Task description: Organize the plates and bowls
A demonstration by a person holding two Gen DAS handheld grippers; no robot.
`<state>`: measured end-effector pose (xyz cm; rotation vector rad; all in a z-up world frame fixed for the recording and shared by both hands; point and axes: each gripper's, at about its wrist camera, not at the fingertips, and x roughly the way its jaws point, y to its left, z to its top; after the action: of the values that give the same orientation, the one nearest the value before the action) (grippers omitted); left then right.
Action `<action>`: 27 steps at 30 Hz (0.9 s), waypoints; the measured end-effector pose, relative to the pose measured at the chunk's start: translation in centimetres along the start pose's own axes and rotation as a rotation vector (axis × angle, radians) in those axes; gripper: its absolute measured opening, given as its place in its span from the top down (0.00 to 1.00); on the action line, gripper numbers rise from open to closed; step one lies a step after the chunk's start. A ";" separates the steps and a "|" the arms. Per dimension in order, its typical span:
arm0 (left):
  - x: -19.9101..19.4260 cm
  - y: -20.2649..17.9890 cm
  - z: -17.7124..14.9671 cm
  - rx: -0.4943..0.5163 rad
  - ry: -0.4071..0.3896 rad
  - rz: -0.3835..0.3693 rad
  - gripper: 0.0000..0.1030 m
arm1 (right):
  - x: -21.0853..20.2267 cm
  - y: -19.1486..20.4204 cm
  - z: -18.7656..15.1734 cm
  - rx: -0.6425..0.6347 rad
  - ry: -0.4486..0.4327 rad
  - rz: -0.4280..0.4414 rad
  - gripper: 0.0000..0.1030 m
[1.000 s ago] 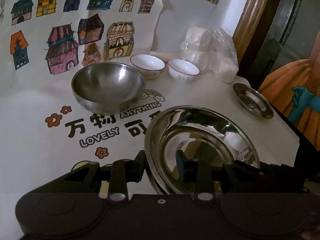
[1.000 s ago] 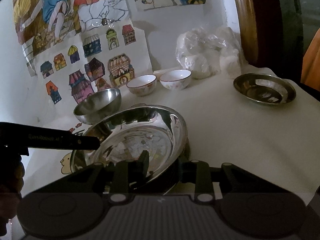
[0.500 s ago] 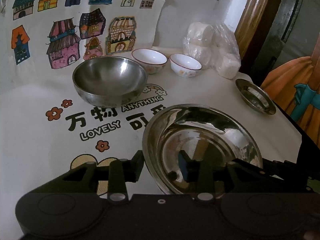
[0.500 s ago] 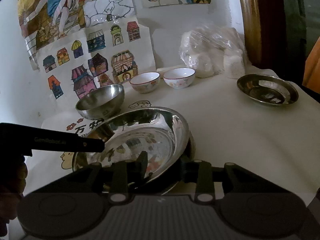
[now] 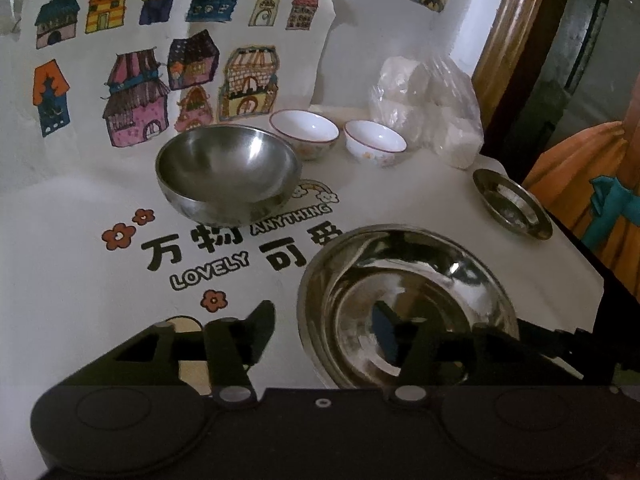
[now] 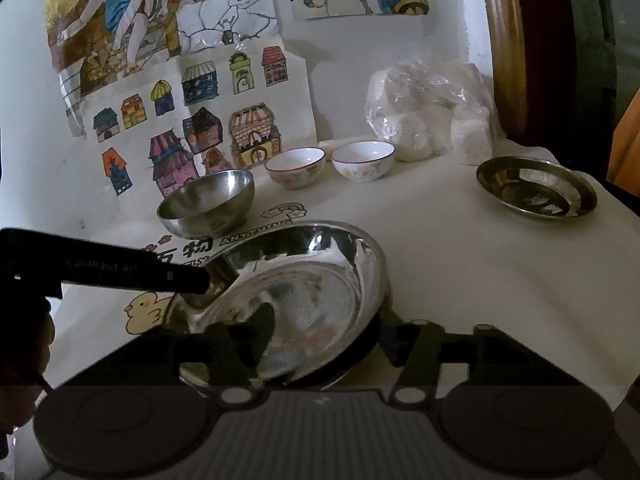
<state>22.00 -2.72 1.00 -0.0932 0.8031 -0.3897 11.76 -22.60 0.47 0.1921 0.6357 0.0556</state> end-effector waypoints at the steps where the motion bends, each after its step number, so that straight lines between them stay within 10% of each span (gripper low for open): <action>1: -0.1 0.0 0.1 -0.003 -0.006 0.003 0.36 | 0.0 0.0 0.0 0.000 0.002 0.000 0.32; 11: -1.2 -0.5 0.7 -0.001 -0.103 0.032 0.02 | -0.2 -0.5 -0.1 0.018 -0.028 0.004 0.09; 27: -0.3 -3.6 2.0 0.022 -0.167 0.034 0.01 | -1.0 -5.2 0.3 0.120 -0.103 -0.034 0.00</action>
<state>22.18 -6.06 3.38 -0.0902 0.6348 -0.3534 11.07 -27.90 0.25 0.2984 0.5403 -0.0256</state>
